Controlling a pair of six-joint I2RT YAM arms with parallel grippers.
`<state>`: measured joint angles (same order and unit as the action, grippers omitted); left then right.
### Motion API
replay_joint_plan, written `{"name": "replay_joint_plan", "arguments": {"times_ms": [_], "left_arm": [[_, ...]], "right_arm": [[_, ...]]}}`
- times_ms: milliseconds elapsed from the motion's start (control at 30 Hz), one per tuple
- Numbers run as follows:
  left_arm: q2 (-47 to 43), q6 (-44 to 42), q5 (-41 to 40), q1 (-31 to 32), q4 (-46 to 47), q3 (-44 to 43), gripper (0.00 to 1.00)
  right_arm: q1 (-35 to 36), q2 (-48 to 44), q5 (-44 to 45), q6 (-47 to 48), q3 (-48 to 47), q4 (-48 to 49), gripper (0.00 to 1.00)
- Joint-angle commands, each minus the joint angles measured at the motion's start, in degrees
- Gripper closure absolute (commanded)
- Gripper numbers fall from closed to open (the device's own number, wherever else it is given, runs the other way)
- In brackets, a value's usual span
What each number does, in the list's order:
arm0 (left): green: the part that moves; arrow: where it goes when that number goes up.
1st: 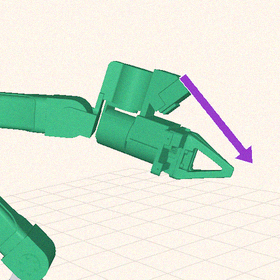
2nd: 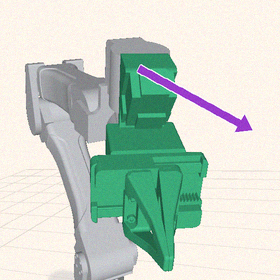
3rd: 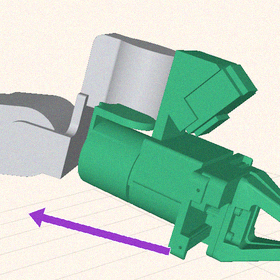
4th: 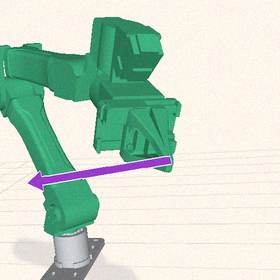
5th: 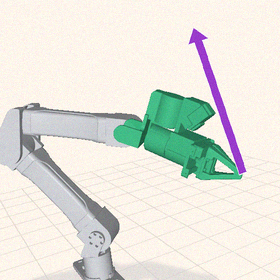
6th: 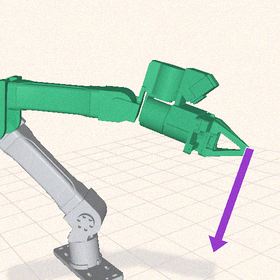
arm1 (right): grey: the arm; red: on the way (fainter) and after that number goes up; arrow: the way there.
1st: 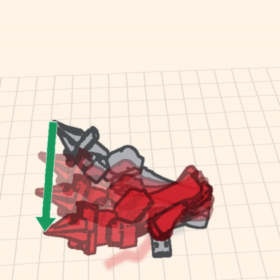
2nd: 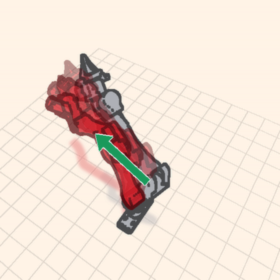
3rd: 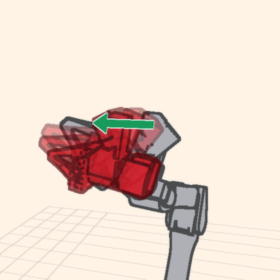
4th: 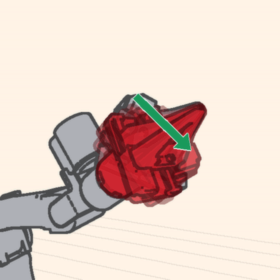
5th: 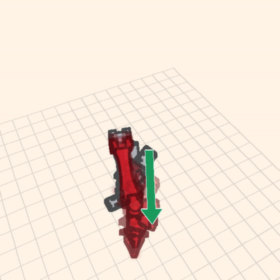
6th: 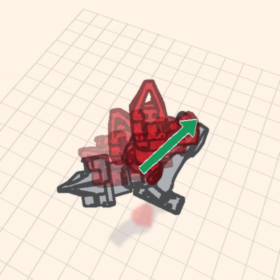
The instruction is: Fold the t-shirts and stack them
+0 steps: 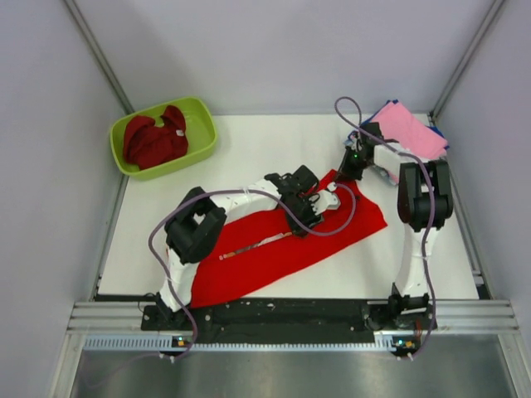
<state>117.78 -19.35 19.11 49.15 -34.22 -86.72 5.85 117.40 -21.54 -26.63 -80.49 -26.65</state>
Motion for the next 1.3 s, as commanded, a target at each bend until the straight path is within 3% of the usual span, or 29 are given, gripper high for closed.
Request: {"name": "replay_joint_plan", "arguments": {"times_ms": [0, 133, 233, 367, 500, 600, 767, 900, 1033, 1167, 1267], "left_arm": [[-9.57, -4.55, 2.95, -3.26, -9.8, -2.05, 0.47], [-13.97, -5.17, -1.26, -10.19, -13.76, -0.65, 0.47], [-18.0, -4.73, -2.33, -17.13, -15.52, 3.47, 0.5], [-25.47, -7.18, -6.35, -26.27, -14.3, 13.3, 0.61], [-31.37, -10.69, -9.18, -31.99, -15.0, 23.24, 0.67], [-34.1, -12.37, -12.33, -34.28, -13.78, 31.06, 0.68], [-36.3, -13.25, -18.05, -35.08, -9.56, 39.86, 0.68], [-35.08, -12.99, -17.71, -34.91, -7.01, 42.5, 0.69], [-33.75, -13.95, -16.13, -33.16, -7.0, 43.3, 0.68], [-34.11, -16.15, -11.31, -29.03, -7.97, 41.9, 0.64], [-32.44, -17.03, -8.4, -23.24, -8.85, 39.27, 0.62]], "right_arm": [[3.29, 9.06, 3.96, 1.84, -18.52, -3.92, 1.0], [3.73, 9.69, 3.87, 5.09, -29.01, -8.31, 0.98], [3.73, 2.77, 7.29, 10.27, -27.63, -10.34, 0.92], [3.82, -9.54, 14.4, 14.06, -13.78, -10.35, 0.84], [3.82, -18.25, 15.92, 12.58, 2.31, -10.87, 0.89], [3.82, -20.11, 15.74, 11.87, 12.34, -11.75, 0.99], [4.0, -17.84, 19.34, 11.87, 18.7, -10.79, 1.0], [4.26, -9.32, 18.11, 12.31, 11.79, -11.84, 1.0], [4.44, 2.35, 18.99, 14.15, -3.76, -15.44, 1.0], [4.35, 19.66, 16.28, 16.0, -35.27, -26.93, 1.0], [4.44, 29.69, 14.95, 16.0, -54.02, -29.94, 1.0]]}}
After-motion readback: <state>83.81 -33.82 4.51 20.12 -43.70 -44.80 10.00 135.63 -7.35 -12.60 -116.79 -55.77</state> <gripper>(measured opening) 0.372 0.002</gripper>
